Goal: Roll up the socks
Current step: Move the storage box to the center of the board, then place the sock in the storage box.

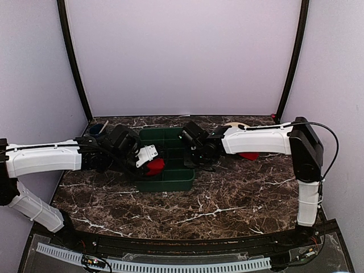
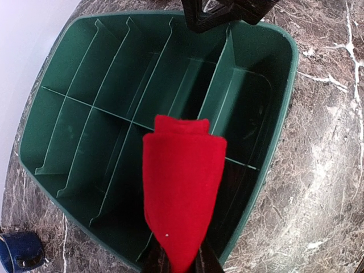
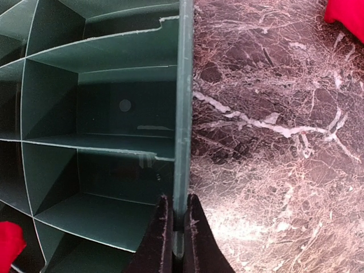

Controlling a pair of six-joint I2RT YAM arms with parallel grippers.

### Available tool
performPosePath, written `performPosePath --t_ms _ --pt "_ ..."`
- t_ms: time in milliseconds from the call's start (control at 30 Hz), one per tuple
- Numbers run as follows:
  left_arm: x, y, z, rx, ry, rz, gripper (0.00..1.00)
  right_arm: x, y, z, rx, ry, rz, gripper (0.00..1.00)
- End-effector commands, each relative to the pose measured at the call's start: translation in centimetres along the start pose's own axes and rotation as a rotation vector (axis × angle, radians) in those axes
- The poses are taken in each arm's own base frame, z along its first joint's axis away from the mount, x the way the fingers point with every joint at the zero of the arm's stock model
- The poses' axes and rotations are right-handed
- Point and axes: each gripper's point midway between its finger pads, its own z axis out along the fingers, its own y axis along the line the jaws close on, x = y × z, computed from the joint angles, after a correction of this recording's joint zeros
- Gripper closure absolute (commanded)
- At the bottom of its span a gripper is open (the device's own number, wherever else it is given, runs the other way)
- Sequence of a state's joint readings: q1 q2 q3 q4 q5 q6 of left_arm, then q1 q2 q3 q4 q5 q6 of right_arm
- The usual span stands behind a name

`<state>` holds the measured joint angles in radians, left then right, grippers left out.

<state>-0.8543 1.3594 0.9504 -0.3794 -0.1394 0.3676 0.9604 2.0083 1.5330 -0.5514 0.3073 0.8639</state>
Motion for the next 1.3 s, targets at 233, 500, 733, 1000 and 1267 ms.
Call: performPosePath --t_ms 233,500,733,1000,1267 --pt "1.6 -1.8 2.0 0.086 0.062 0.026 1.00 4.1 -1.8 0.7 0.048 0.133 -0.103 0.97" --pt "2.5 -1.9 2.3 0.109 0.116 0.015 0.99 4.1 -1.8 0.6 0.032 0.146 -0.123 0.97" --pt "3.0 -1.9 2.8 0.141 0.173 -0.011 1.00 4.2 -2.5 0.2 0.030 0.158 -0.152 0.97" --pt "3.4 -2.9 2.8 0.250 0.226 -0.075 0.99 4.8 -3.5 -0.2 0.027 0.175 -0.174 0.97" --pt "3.4 -5.0 2.5 0.402 0.263 -0.145 1.00 4.8 -3.5 -0.1 0.015 0.182 -0.188 0.97"
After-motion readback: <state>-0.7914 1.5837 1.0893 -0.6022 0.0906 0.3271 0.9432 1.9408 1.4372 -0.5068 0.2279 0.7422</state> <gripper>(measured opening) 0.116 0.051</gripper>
